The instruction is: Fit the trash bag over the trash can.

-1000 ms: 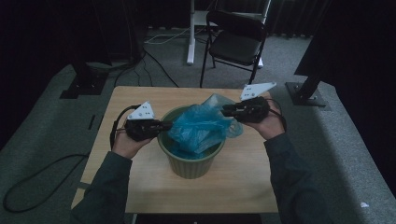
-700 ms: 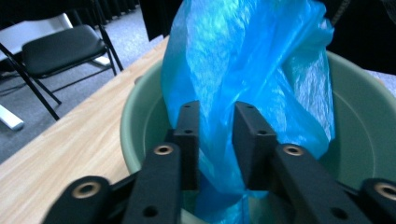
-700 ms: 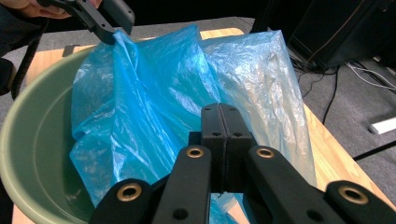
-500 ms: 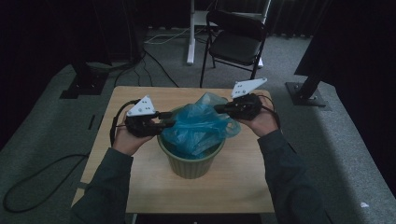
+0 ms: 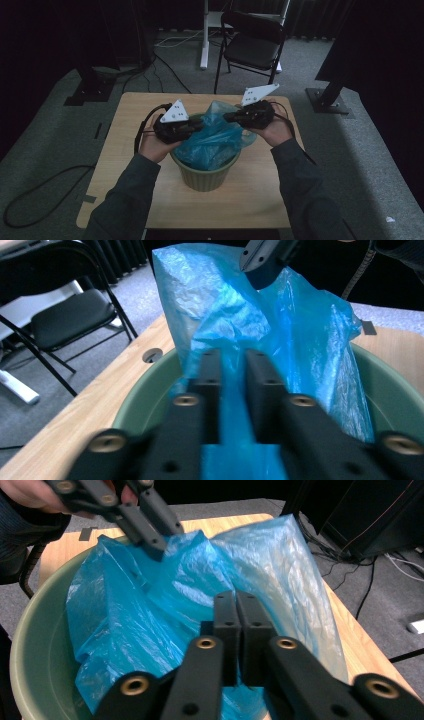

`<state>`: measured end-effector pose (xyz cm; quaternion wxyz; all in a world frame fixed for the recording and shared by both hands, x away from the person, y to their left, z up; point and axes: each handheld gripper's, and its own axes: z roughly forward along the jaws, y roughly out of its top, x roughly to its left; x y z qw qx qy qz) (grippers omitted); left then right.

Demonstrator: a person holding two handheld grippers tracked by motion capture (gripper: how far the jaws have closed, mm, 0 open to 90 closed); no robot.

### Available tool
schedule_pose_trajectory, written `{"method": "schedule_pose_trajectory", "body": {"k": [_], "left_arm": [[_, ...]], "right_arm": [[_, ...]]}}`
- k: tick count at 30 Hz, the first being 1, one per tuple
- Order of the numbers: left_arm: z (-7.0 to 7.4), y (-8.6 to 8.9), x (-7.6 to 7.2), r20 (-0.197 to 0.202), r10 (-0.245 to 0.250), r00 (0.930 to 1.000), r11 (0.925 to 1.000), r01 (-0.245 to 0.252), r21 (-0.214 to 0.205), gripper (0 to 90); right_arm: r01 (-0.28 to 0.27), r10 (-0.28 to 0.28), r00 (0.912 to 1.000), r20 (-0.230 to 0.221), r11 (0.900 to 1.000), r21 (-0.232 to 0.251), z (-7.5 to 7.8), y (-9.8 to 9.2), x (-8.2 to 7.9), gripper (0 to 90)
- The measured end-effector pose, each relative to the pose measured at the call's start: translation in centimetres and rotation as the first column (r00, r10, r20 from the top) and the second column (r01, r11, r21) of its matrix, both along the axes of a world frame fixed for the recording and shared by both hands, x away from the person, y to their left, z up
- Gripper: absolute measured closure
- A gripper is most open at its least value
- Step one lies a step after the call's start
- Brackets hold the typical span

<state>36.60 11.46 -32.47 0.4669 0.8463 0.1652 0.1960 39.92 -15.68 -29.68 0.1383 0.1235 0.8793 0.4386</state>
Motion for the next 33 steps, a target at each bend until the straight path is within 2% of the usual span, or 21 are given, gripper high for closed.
{"method": "schedule_pose_trajectory", "body": {"k": [2,6,9,15,21,24,27,29,33], "left_arm": [[-0.1,0.1,0.2,-0.006,0.011,0.9999,0.9999,-0.011,-0.009,89.0],[-0.1,0.3,0.4,-0.015,0.035,0.9993,0.9993,-0.035,-0.016,89.4],[0.0,0.6,0.5,-0.024,0.038,0.999,0.9987,-0.039,-0.034,89.4],[0.1,0.7,0.7,-0.031,0.064,0.9975,0.9967,-0.065,-0.047,89.4],[0.1,1.2,1.0,-0.053,0.081,0.9953,0.9931,-0.085,-0.081,89.4],[0.3,1.3,0.9,-0.053,0.08,0.9954,0.9918,-0.085,-0.096,89.4],[0.4,1.2,0.7,-0.046,0.076,0.9961,0.9919,-0.08,-0.099,89.4],[0.5,1.3,0.6,-0.046,0.073,0.9962,0.9918,-0.078,-0.101,89.4],[0.6,1.6,0.5,-0.048,0.068,0.9965,0.991,-0.073,-0.112,89.4]], "right_arm": [[0.016,-0.016,0.9997,0.019,0.9998,0.012,0.1,-0.2,-0.2,80.9],[0.025,-0.027,0.9983,0.051,0.9988,0.043,0.4,-0.5,-0.6,76.5],[0.002,-0.004,0.9987,0.05,0.9991,0.043,0.5,-0.6,-1.0,78.4],[-0.067,0.067,0.9972,0.034,0.9977,0.01,-0.2,0.3,-1.6,85.0],[-0.115,0.115,0.9932,0.02,0.9933,-0.008,-0.9,1.2,-2.0,86.4],[-0.105,0.106,0.9943,0.012,0.9928,-0.056,-1.6,1.9,-1.9,86.3],[-0.064,0.065,0.9977,0.018,0.9946,-0.082,-2.4,2.4,-1.6,80.0],[-0.033,0.034,0.9994,0.012,0.997,-0.07,-2.9,2.3,-1.1,77.2],[0.041,-0.039,0.9988,0.029,0.9967,-0.069,-3.5,1.7,-0.5,72.8]]}}
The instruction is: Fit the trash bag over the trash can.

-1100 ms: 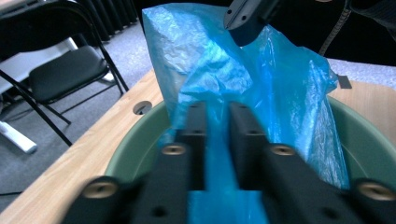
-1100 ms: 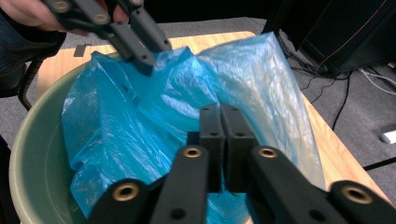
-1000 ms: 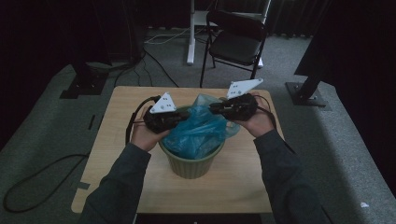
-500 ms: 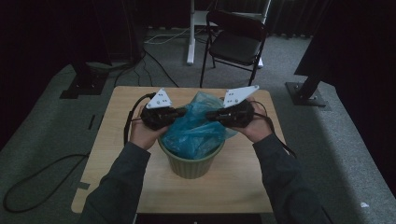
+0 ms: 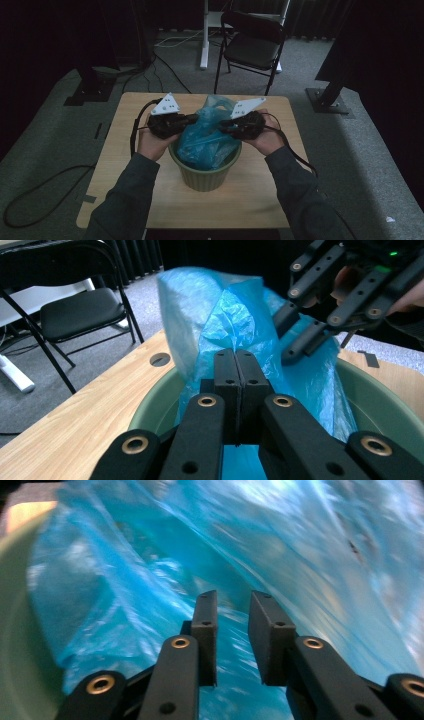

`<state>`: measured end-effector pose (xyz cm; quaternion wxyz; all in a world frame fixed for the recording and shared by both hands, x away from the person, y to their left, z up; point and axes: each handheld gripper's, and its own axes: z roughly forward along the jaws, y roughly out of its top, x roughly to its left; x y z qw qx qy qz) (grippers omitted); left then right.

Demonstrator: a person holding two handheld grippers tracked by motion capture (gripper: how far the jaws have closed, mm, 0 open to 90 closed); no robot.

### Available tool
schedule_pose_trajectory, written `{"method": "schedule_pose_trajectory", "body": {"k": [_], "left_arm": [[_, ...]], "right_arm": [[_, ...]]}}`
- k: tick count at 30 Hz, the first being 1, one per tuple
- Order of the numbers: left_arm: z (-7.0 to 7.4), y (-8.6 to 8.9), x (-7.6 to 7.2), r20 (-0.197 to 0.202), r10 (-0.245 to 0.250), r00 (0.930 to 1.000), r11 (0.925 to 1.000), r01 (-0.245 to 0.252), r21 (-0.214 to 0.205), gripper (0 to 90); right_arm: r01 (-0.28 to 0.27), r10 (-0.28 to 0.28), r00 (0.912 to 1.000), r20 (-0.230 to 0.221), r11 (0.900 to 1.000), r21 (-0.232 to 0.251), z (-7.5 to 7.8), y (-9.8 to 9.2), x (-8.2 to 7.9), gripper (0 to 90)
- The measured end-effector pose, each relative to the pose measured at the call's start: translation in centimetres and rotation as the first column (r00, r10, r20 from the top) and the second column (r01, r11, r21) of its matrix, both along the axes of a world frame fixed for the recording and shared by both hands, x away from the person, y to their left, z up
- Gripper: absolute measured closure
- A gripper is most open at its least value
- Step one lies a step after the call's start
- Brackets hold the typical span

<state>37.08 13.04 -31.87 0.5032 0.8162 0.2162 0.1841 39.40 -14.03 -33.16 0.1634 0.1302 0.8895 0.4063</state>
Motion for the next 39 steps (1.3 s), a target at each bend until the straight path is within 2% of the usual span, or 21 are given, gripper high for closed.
{"method": "schedule_pose_trajectory", "body": {"k": [4,5,6,12,17,20,22,25,28,31,33,34,35,36,39], "left_arm": [[0.0,0.1,0.0,-0.006,-0.007,1.0,0.9997,0.007,-0.023,89.4],[0.0,0.1,0.0,-0.006,-0.007,1.0,0.9997,0.007,-0.023,89.4],[0.0,0.0,0.0,-0.006,-0.008,0.9999,0.9996,0.008,-0.026,89.4],[0.1,0.0,-0.1,-0.004,-0.013,0.9999,0.9993,0.012,-0.036,89.3],[0.1,0.3,-0.2,-0.001,0.002,1.0,0.9989,-0.002,-0.047,89.4],[0.1,1.1,-0.3,-0.002,0.024,0.9997,0.9975,-0.024,-0.067,89.4],[-0.1,1.9,-0.2,-0.007,0.053,0.9986,0.9952,-0.053,-0.082,89.4],[-0.3,2.5,-0.1,-0.015,0.075,0.997,0.9925,-0.076,-0.095,89.4],[-0.9,4.0,0.1,-0.037,0.114,0.9928,0.9867,-0.117,-0.113,89.4],[-1.1,4.6,0.1,-0.047,0.13,0.9903,0.9836,-0.135,-0.12,89.4],[-1.3,5.0,0.1,-0.049,0.14,0.989,0.9822,-0.145,-0.12,89.4],[-1.3,5.1,0.0,-0.048,0.142,0.9888,0.9821,-0.146,-0.119,89.4],[-1.3,5.1,0.0,-0.048,0.142,0.9888,0.9821,-0.146,-0.119,89.4],[-1.3,5.1,-0.1,-0.043,0.148,0.9881,0.9818,-0.152,-0.114,89.4],[-1.3,5.0,-0.1,-0.042,0.148,0.9881,0.9817,-0.152,-0.115,89.4]], "right_arm": [[0.063,-0.063,0.9977,0.022,0.998,0.009,0.1,-0.6,0.3,68.7],[0.063,-0.063,0.9977,0.022,0.998,0.009,0.1,-0.6,0.3,68.7],[0.09,-0.09,0.9953,0.037,0.9959,0.016,0.2,-0.7,0.5,66.9],[0.105,-0.106,0.9938,0.034,0.9941,0.025,0.3,-0.5,0.7,62.8],[0.103,-0.103,0.9945,0.021,0.9947,-0.001,0.0,-0.1,0.8,61.8],[0.111,-0.11,0.9939,0.004,0.9937,-0.016,-0.4,-0.1,1.0,65.4],[0.117,-0.117,0.9931,-0.011,0.9925,-0.037,-0.6,-0.3,1.1,75.6],[0.111,-0.112,0.9935,-0.017,0.9926,-0.049,-0.7,-0.3,1.1,78.8],[0.107,-0.109,0.9937,-0.024,0.9916,-0.072,-0.7,-0.5,1.1,85.7],[0.103,-0.106,0.9939,-0.031,0.9915,-0.079,-0.7,-0.5,1.1,86.5],[0.103,-0.106,0.9938,-0.033,0.9918,-0.076,-0.6,-0.5,1.2,86.3],[0.11,-0.112,0.9931,-0.033,0.9918,-0.066,-0.5,-0.4,1.2,81.5],[0.11,-0.112,0.9931,-0.033,0.9918,-0.066,-0.5,-0.4,1.2,81.5],[0.124,-0.126,0.9917,-0.027,0.9906,-0.057,-0.3,-0.2,1.4,75.8],[0.137,-0.138,0.9901,-0.021,0.9891,-0.053,-0.1,0.1,1.6,71.9]]}}
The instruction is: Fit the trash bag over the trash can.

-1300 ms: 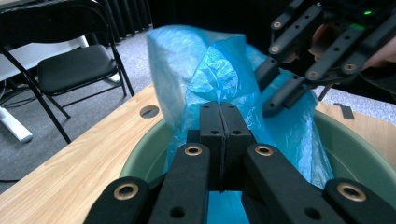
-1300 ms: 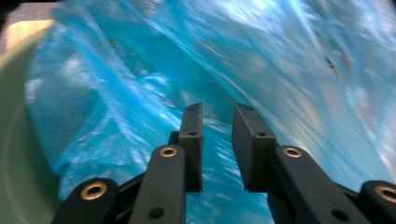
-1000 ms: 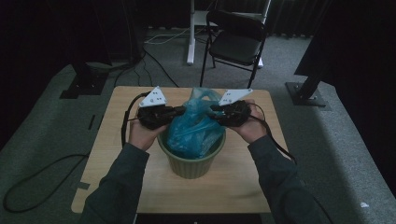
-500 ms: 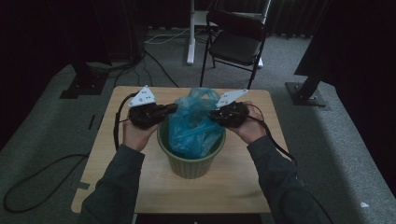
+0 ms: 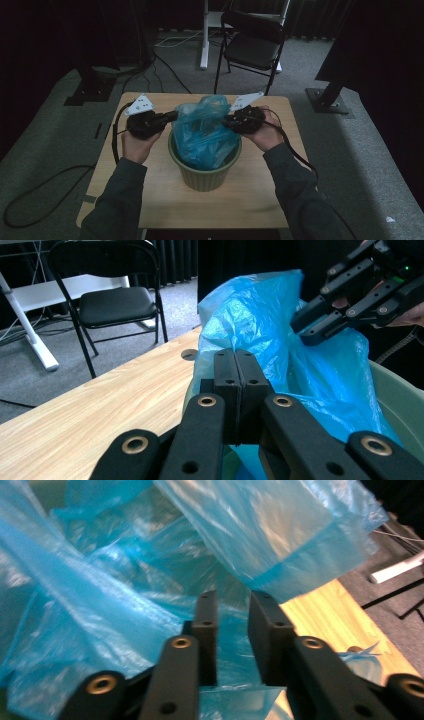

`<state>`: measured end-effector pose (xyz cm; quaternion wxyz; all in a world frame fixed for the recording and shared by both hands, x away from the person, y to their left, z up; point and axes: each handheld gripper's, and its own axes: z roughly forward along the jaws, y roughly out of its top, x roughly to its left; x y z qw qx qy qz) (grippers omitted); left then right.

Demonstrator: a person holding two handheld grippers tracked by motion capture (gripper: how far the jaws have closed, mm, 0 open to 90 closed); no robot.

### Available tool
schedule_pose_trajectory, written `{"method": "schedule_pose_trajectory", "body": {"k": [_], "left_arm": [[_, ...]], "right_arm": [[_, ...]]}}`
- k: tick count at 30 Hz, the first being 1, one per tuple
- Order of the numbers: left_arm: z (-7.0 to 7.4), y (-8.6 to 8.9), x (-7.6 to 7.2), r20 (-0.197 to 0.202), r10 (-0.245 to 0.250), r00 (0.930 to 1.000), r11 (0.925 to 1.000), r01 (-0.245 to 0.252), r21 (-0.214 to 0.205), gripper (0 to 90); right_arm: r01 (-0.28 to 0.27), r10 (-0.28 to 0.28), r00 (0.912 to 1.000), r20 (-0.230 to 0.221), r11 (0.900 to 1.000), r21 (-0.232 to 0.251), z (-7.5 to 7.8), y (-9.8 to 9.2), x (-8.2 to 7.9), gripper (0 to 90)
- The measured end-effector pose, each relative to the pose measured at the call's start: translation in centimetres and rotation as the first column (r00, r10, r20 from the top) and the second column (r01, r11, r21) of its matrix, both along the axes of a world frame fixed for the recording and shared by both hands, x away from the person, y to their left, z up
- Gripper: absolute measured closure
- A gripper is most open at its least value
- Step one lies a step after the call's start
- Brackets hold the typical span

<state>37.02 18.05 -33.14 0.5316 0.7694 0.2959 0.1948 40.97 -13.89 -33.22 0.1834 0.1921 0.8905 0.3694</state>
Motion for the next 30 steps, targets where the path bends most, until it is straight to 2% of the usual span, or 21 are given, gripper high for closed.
{"method": "schedule_pose_trajectory", "body": {"k": [1,10,12,13,14,15,16,17,20,21,22,25,28,29,30], "left_arm": [[0.0,-0.1,0.1,-0.002,0.001,1.0,1.0,-0.001,0.001,89.4],[-0.2,-0.2,0.2,-0.005,0.025,0.9997,0.9995,-0.024,0.022,89.3],[-0.3,0.1,0.3,-0.007,0.036,0.9993,0.9991,-0.036,0.021,89.3],[-0.5,0.3,0.3,-0.008,0.056,0.9984,0.9981,-0.056,0.026,89.3],[-0.5,0.3,0.3,-0.008,0.056,0.9984,0.9981,-0.056,0.026,89.3],[-0.7,0.6,0.5,-0.014,0.079,0.9968,0.9964,-0.078,0.031,89.3],[-0.7,0.6,0.5,-0.014,0.079,0.9968,0.9964,-0.078,0.031,89.3],[-1.0,1.1,0.8,-0.029,0.1,0.9946,0.9948,-0.099,0.023,89.3],[-1.4,1.4,1.1,-0.039,0.118,0.9922,0.9929,-0.118,0.02,89.3],[-1.8,1.8,1.4,-0.056,0.133,0.9895,0.9911,-0.132,0.013,89.3],[-1.8,1.8,1.4,-0.056,0.133,0.9895,0.9911,-0.132,0.013,89.3],[-2.5,2.5,2.0,-0.082,0.164,0.9831,0.9865,-0.163,0.014,89.3],[-2.8,2.9,2.3,-0.095,0.176,0.9799,0.9844,-0.176,0.008,89.3],[-3.0,3.2,2.4,-0.105,0.191,0.976,0.9815,-0.192,0.005,89.3],[-3.0,3.2,2.4,-0.105,0.191,0.976,0.9815,-0.192,0.005,89.3]], "right_arm": [[0.013,-0.013,0.9999,0.002,0.9999,0.001,0.2,0.4,0.3,69.0],[0.021,-0.022,0.9996,-0.02,0.9997,-0.014,0.2,1.7,1.3,68.2],[0.033,-0.034,0.9992,-0.022,0.9989,-0.032,-0.1,1.8,1.5,68.2],[0.043,-0.044,0.9989,-0.018,0.9974,-0.057,-0.3,1.9,1.6,69.1],[0.043,-0.044,0.9989,-0.018,0.9974,-0.057,-0.3,1.9,1.6,69.1],[0.044,-0.045,0.9989,-0.009,0.9961,-0.076,-0.4,2.0,1.6,73.1],[0.044,-0.045,0.9989,-0.009,0.9961,-0.076,-0.4,2.0,1.6,73.1],[0.043,-0.044,0.999,-0.011,0.9949,-0.091,-0.5,2.0,1.5,78.2],[0.045,-0.046,0.9989,-0.009,0.9931,-0.109,-0.6,2.0,1.5,83.0],[0.049,-0.051,0.9986,-0.012,0.9921,-0.115,-0.6,1.9,1.5,86.2],[0.049,-0.051,0.9986,-0.012,0.9921,-0.115,-0.6,1.9,1.5,86.2],[0.059,-0.061,0.9981,-0.009,0.9908,-0.121,-0.4,1.6,1.6,89.6],[0.071,-0.072,0.9974,-0.006,0.9889,-0.13,-0.3,1.4,1.6,89.8],[0.079,-0.081,0.9967,-0.006,0.9878,-0.134,-0.2,1.2,1.6,89.9],[0.079,-0.081,0.9967,-0.006,0.9878,-0.134,-0.2,1.2,1.6,89.9]]}}
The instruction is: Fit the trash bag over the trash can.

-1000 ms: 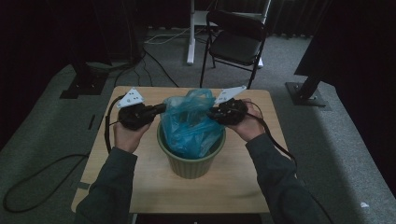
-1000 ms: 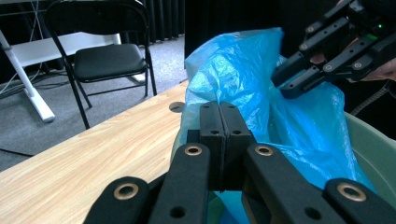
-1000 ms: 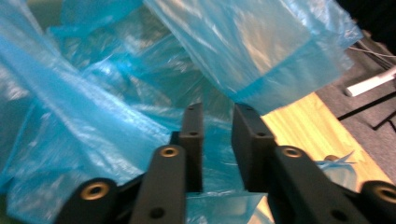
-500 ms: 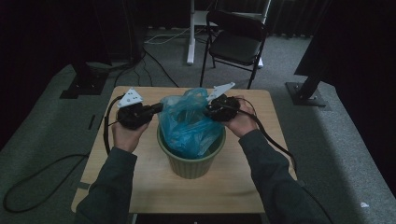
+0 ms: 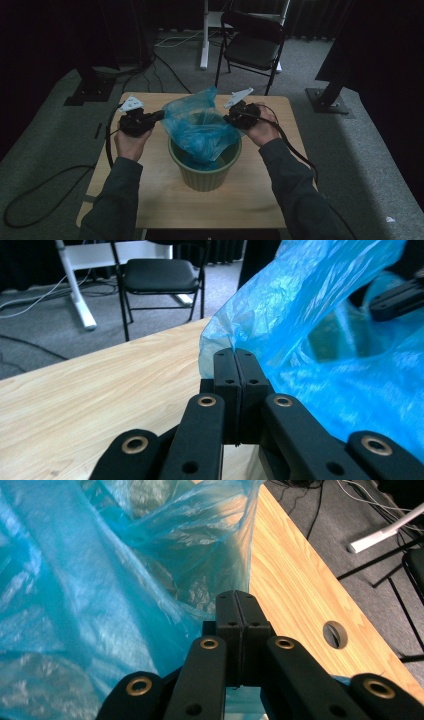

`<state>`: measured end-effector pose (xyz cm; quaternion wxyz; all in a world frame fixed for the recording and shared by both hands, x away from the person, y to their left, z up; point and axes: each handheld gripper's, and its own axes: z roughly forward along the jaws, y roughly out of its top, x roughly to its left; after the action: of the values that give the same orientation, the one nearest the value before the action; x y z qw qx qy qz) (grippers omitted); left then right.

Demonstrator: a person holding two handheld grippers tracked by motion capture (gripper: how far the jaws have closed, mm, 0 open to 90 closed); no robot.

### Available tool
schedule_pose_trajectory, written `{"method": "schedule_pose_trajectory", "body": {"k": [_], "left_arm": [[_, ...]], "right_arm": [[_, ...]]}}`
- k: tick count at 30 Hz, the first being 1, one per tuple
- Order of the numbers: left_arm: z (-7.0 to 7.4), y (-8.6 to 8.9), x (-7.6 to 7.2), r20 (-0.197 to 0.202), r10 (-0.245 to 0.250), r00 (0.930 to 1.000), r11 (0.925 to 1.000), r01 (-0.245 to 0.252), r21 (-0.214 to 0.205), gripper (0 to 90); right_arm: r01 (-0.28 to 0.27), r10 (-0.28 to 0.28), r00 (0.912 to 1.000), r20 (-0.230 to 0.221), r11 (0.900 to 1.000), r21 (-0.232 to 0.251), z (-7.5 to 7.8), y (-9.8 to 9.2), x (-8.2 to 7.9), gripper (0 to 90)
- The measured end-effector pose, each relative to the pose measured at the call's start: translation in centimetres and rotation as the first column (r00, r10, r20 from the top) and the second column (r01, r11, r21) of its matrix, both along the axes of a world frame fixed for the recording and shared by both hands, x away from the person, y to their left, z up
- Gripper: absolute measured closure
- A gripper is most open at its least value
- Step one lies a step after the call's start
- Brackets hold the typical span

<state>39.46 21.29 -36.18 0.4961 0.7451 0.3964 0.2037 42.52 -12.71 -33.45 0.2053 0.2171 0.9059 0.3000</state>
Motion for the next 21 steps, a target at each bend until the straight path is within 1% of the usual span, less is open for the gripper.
{"method": "schedule_pose_trajectory", "body": {"k": [2,6,7,8,9,10,11,12,13,14,15,16,17,20,21], "left_arm": [[-0.2,0.2,0.1,-0.008,0.004,1.0,1.0,-0.004,-0.007,89.3],[-0.4,0.2,0.2,-0.009,0.003,1.0,1.0,-0.003,0.0,89.2],[-0.4,0.0,0.2,-0.006,-0.004,1.0,1.0,0.004,0.004,89.2],[-0.4,0.0,0.2,-0.006,-0.004,1.0,1.0,0.004,0.004,89.2],[-0.4,-0.2,0.2,-0.005,-0.01,0.9999,0.9999,0.01,0.008,89.2],[-0.4,-0.2,0.2,-0.005,-0.01,0.9999,0.9999,0.01,0.008,89.2],[-0.4,-0.3,0.2,0.001,-0.022,0.9998,0.9997,0.022,0.007,89.1],[-0.4,-0.3,0.2,0.001,-0.022,0.9998,0.9997,0.022,0.007,89.0],[-0.3,-0.4,0.1,0.007,-0.032,0.9995,0.9994,0.032,0.008,89.0],[-0.3,-0.4,0.1,0.007,-0.032,0.9995,0.9994,0.032,0.008,89.0],[-0.3,-0.5,0.1,0.012,-0.036,0.9993,0.9993,0.036,0.007,88.9],[-0.3,-0.5,0.1,0.012,-0.036,0.9993,0.9993,0.036,0.007,89.0],[-0.2,-0.5,0.1,0.014,-0.039,0.9991,0.9992,0.039,0.007,89.0],[-0.2,-0.6,0.1,0.015,-0.039,0.9991,0.9992,0.039,0.008,89.0],[-0.3,-0.6,0.1,0.015,-0.043,0.999,0.9991,0.043,0.009,89.0]], "right_arm": [[0.007,-0.007,1.0,0.0,1.0,-0.005,0.1,-0.2,0.0,89.9],[0.007,-0.007,1.0,0.003,0.9999,0.01,0.3,-0.2,-0.1,88.2],[0.005,-0.006,0.9999,0.015,0.9995,0.031,0.4,-0.2,0.0,82.2],[0.005,-0.006,0.9999,0.015,0.9995,0.031,0.4,-0.2,0.0,82.2],[0.002,-0.003,0.9999,0.014,0.9983,0.058,0.5,-0.1,0.1,78.6],[0.002,-0.003,0.9999,0.014,0.9983,0.058,0.5,-0.1,0.1,78.6],[0.0,-0.001,0.9999,0.011,0.9967,0.081,0.5,0.0,0.2,72.7],[0.0,-0.001,0.9999,0.011,0.9967,0.081,0.5,0.0,0.2,72.7],[0.002,-0.003,1.0,0.008,0.9949,0.101,0.5,0.0,0.4,70.7],[0.002,-0.003,1.0,0.008,0.9949,0.101,0.5,0.0,0.4,70.7],[-0.001,0.001,1.0,0.005,0.9931,0.117,0.5,0.1,0.7,68.4],[-0.001,0.001,1.0,0.005,0.9931,0.117,0.5,0.1,0.7,68.4],[-0.004,0.004,1.0,-0.002,0.9911,0.133,0.5,0.2,0.9,66.6],[0.002,-0.001,1.0,-0.009,0.9897,0.143,0.4,0.3,1.2,65.3],[0.004,-0.001,0.9998,-0.021,0.9889,0.149,0.2,0.5,1.5,64.5]]}}
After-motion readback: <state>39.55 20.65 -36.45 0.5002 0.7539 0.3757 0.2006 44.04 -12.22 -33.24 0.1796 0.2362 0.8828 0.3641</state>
